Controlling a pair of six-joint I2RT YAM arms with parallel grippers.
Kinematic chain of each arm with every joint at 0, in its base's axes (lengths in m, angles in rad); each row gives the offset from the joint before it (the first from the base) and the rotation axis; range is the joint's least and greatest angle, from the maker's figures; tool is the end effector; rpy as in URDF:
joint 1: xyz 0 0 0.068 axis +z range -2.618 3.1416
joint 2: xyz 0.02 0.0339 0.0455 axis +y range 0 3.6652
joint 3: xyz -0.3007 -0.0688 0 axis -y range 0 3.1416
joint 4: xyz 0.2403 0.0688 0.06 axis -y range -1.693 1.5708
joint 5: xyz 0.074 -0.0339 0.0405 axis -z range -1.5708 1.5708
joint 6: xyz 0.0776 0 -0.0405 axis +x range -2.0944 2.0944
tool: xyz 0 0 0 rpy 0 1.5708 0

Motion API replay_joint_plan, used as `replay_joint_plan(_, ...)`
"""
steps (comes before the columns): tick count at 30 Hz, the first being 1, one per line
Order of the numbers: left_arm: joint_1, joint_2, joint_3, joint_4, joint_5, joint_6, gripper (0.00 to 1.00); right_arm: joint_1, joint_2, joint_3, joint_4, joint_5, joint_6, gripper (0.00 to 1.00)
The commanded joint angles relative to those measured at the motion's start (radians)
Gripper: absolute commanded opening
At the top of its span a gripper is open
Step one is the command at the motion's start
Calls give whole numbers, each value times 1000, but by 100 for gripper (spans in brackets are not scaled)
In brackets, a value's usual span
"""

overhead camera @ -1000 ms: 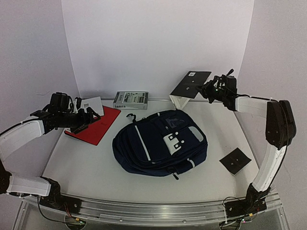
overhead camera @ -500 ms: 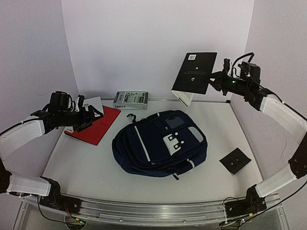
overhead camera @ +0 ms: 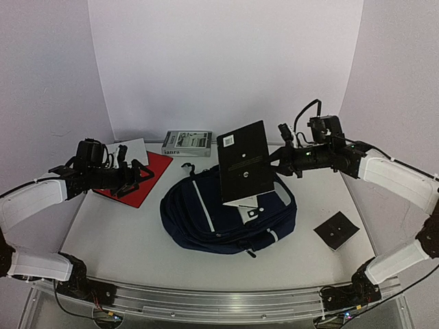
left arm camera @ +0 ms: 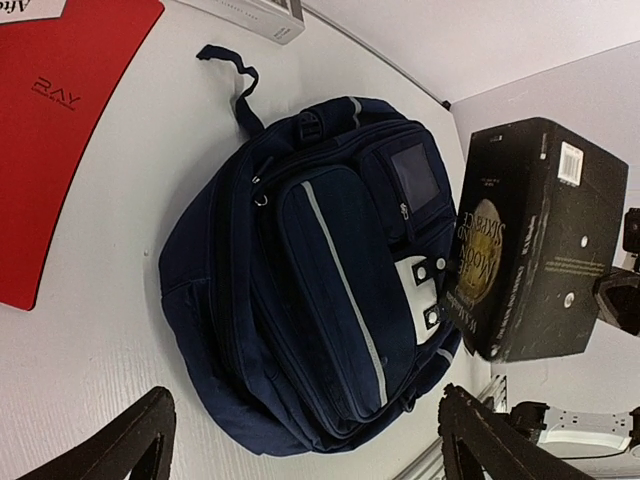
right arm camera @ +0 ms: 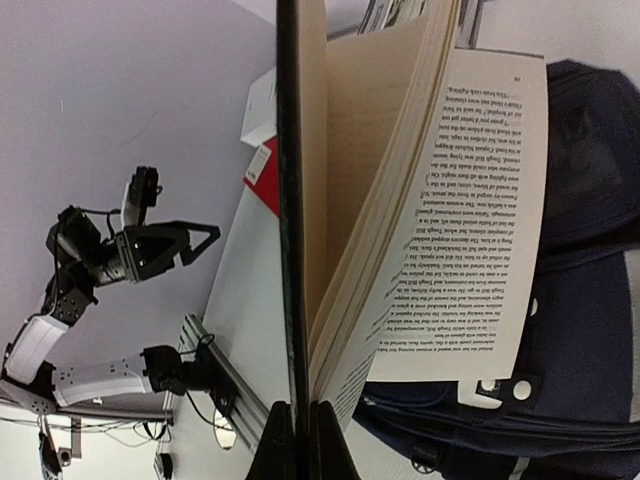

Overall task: Pack the student bag
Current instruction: Pick up the book from the center of the board.

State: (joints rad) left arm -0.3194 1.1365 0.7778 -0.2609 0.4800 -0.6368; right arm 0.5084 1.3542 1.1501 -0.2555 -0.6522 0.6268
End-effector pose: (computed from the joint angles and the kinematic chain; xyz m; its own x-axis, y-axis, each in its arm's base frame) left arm 0.2316 -0.1143 0.2752 -0.8211 -0.2840 -0.4951 0.1831 0.6906 -0.6997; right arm 0.2605 0.1991 0.3570 -0.8195 0.0770 -0.5679 -0.4709 0.4745 0.7437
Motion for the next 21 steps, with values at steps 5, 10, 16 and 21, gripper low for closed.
replay_joint_plan(5, -27, -24, -101, 219, 81, -112, 91, 136, 175, 41, 226, -158, 26, 0)
replay_joint_plan(10, -63, 15, -150, 389, 132, -187, 91, 186, 293, 39, 433, -209, 135, 0)
replay_joint_plan(16, -137, 103, -160, 533, 149, -242, 91, 216, 360, 78, 522, -230, 183, 0)
replay_joint_plan(21, -157, 169, -160, 639, 178, -285, 91, 229, 373, 85, 580, -254, 214, 0)
